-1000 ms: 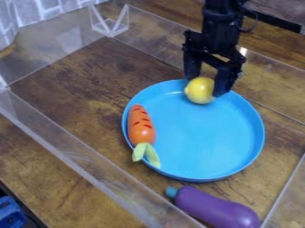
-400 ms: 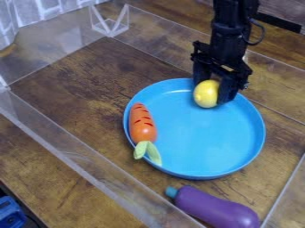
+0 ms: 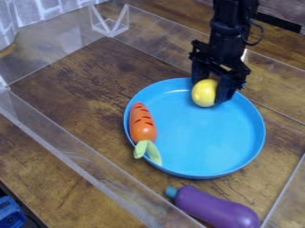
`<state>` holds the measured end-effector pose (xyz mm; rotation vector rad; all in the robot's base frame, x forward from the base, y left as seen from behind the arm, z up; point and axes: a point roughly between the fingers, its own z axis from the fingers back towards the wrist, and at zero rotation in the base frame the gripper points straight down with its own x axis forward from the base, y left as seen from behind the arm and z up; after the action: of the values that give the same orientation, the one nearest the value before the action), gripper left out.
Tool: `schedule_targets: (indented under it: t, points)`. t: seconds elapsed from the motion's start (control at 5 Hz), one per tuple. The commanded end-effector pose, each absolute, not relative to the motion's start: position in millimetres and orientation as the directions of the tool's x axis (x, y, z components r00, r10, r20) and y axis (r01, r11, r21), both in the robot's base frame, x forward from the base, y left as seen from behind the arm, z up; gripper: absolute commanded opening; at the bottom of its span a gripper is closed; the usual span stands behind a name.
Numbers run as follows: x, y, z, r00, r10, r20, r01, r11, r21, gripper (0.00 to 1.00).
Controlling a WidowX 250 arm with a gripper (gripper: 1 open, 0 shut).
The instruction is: Remove the lemon from the blue tray and put it on the table
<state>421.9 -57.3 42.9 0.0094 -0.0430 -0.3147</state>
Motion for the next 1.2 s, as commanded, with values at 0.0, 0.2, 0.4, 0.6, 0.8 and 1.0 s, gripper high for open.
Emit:
schedule_targets:
  t: [0.0, 0.2, 0.4, 0.6, 0.8, 1.0]
  points:
    - [433.2, -62.9, 83.9, 0.941, -0.315, 0.124, 0.313, 0.949, 0.042, 0.00]
    - [431.1, -59.1, 92.2, 0.947, -0.302, 0.106, 0.298, 0.953, 0.052, 0.00]
    - [428.5, -54.7, 100.5, 0.954, -0.285, 0.090, 0.280, 0.958, 0.063, 0.00]
    - [425.2, -49.0, 111.7, 0.961, -0.265, 0.080, 0.259, 0.963, 0.075, 0.00]
    - [422.6, -44.9, 118.1, 0.966, -0.249, 0.070, 0.243, 0.967, 0.082, 0.00]
    - [420.0, -40.6, 124.9, 0.971, -0.232, 0.060, 0.227, 0.970, 0.091, 0.00]
